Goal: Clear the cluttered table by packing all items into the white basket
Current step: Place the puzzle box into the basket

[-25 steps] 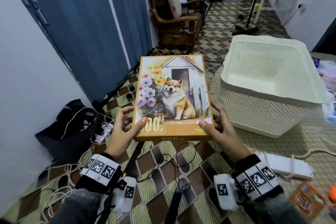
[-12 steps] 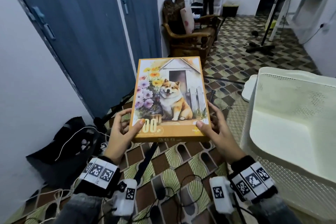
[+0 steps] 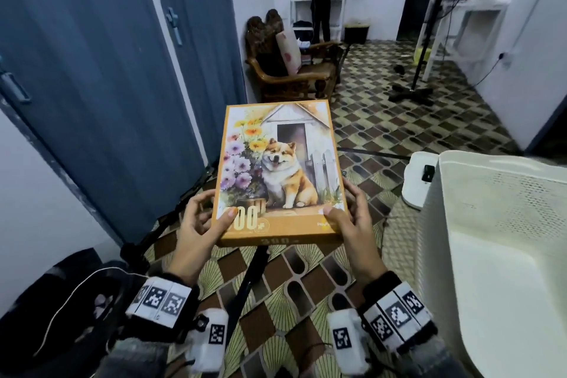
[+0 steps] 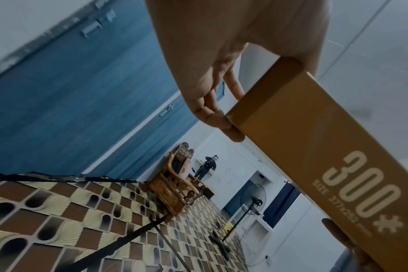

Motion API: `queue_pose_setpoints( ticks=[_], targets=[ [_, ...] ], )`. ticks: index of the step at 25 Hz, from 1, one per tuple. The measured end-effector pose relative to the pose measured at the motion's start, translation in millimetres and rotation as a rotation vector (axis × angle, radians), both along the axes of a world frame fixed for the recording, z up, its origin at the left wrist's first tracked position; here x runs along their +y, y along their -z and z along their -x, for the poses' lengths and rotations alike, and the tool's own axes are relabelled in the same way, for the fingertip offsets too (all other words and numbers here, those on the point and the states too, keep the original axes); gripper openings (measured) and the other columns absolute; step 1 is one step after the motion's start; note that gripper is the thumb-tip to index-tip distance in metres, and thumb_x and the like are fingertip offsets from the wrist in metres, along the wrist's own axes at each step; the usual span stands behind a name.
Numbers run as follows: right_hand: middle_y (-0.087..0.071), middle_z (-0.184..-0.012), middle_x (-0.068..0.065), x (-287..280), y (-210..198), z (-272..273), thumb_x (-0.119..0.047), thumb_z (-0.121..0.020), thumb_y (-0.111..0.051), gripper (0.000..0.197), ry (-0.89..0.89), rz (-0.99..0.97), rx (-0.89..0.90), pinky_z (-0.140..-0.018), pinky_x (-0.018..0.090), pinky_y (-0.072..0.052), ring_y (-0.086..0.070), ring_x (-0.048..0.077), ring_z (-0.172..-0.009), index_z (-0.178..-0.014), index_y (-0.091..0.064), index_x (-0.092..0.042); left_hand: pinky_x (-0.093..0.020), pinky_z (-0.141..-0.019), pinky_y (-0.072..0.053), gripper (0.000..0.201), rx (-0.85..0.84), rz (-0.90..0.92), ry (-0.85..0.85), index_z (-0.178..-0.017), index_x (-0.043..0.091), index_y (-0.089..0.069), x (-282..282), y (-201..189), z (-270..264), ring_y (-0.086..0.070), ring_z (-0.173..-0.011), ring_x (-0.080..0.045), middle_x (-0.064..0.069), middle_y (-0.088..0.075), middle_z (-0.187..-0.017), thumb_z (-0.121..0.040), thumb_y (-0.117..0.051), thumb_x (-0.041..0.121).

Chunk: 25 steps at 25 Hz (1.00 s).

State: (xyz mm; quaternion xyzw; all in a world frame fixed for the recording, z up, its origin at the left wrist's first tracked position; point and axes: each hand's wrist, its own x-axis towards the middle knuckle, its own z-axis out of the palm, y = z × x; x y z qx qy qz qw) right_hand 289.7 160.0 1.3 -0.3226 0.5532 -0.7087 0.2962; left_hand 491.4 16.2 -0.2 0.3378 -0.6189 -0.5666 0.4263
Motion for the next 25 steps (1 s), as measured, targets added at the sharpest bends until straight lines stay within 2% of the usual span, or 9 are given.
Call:
queue_pose_setpoints(
  ticks=[2,3,5,7,10,12,16,21,25],
  targets=[
    [-0.059,-0.106,-0.001,-26,0,19,-0.020,-0.083,-0.063,0.053,0.080,0.004,-0.013,-0.070,0.031,-0.056,-0.065,0.000,-0.075,-0.128,-0.040,-0.034,-0.016,-0.062,-0.053,0.076,0.000,-0.002,0.058,-0.124,0.017,-0.050,-37,-3,28,-0.068,-0.083,-0.005,-0.004,-0.065,-0.107,-0.058,-0.075,0.046],
    [-0.059,-0.108,-0.001,-40,0,30,-0.017,-0.086,-0.063,0.051,0.120,0.014,-0.014,-0.071,0.030,-0.056,-0.065,0.000,-0.077,-0.128,-0.040,-0.033,-0.017,-0.063,-0.053,0.076,0.003,0.007,0.095,-0.123,0.018,-0.050,-57,-4,44,-0.068,-0.086,-0.007,-0.005,-0.065,-0.108,-0.057,-0.075,0.047],
    [-0.058,-0.111,-0.002,-65,-3,54,-0.017,-0.086,-0.064,0.050,0.208,0.016,0.000,-0.070,0.023,-0.054,-0.064,-0.001,-0.081,-0.128,-0.041,-0.033,-0.016,-0.064,-0.053,0.068,-0.006,0.022,0.182,-0.123,0.018,-0.050,-95,-9,80,-0.068,-0.086,-0.008,-0.008,-0.064,-0.110,-0.066,-0.079,0.039],
    [-0.056,-0.110,-0.004,-83,-10,76,-0.012,-0.089,-0.061,0.049,0.284,0.009,0.015,-0.064,0.017,-0.052,-0.063,-0.005,-0.078,-0.129,-0.040,-0.031,-0.016,-0.061,-0.053,0.055,-0.018,0.026,0.260,-0.123,0.018,-0.048,-126,-15,115,-0.069,-0.081,-0.005,-0.009,-0.064,-0.109,-0.077,-0.077,0.024],
    [-0.056,-0.104,-0.007,-102,-25,104,-0.002,-0.092,-0.052,0.049,0.420,0.011,0.028,-0.058,0.012,-0.049,-0.062,-0.010,-0.071,-0.133,-0.038,-0.024,-0.019,-0.063,-0.055,0.051,0.008,0.023,0.393,-0.121,0.023,-0.049,-164,-28,173,-0.070,-0.081,-0.011,-0.010,-0.066,-0.105,-0.076,-0.074,0.025],
    [-0.057,-0.101,-0.005,-105,-32,123,-0.001,-0.092,-0.051,0.048,0.512,-0.002,0.062,-0.058,0.010,-0.047,-0.061,-0.011,-0.069,-0.134,-0.038,-0.022,-0.018,-0.062,-0.054,0.047,0.029,0.015,0.481,-0.120,0.023,-0.049,-178,-35,212,-0.069,-0.079,-0.009,-0.009,-0.066,-0.103,-0.078,-0.070,0.021],
    [-0.059,-0.101,0.002,-86,-43,163,-0.004,-0.092,-0.054,0.047,0.717,-0.025,0.093,-0.056,0.010,-0.047,-0.061,-0.008,-0.069,-0.132,-0.041,-0.025,-0.018,-0.062,-0.054,0.040,0.055,-0.010,0.670,-0.118,0.025,-0.050,-176,-41,291,-0.070,-0.077,-0.008,-0.010,-0.067,-0.103,-0.082,-0.066,0.017],
    [-0.057,-0.102,-0.001,-41,-65,213,-0.011,-0.089,-0.061,0.046,1.015,-0.009,0.192,-0.060,0.006,-0.044,-0.056,-0.013,-0.067,-0.130,-0.045,-0.023,-0.018,-0.059,-0.053,0.035,0.095,-0.033,0.902,-0.112,0.032,-0.051,-140,-57,398,-0.069,-0.079,-0.012,-0.010,-0.066,-0.106,-0.083,-0.066,0.018],
    [-0.058,-0.113,-0.003,3,-74,237,-0.017,-0.090,-0.059,0.043,1.203,-0.014,0.234,-0.064,0.006,-0.044,-0.057,-0.012,-0.075,-0.129,-0.045,-0.028,-0.014,-0.058,-0.051,0.036,0.117,0.000,1.105,-0.115,0.028,-0.050,-96,-71,464,-0.068,-0.077,-0.004,-0.003,-0.064,-0.104,-0.085,-0.065,0.016]
  ],
)
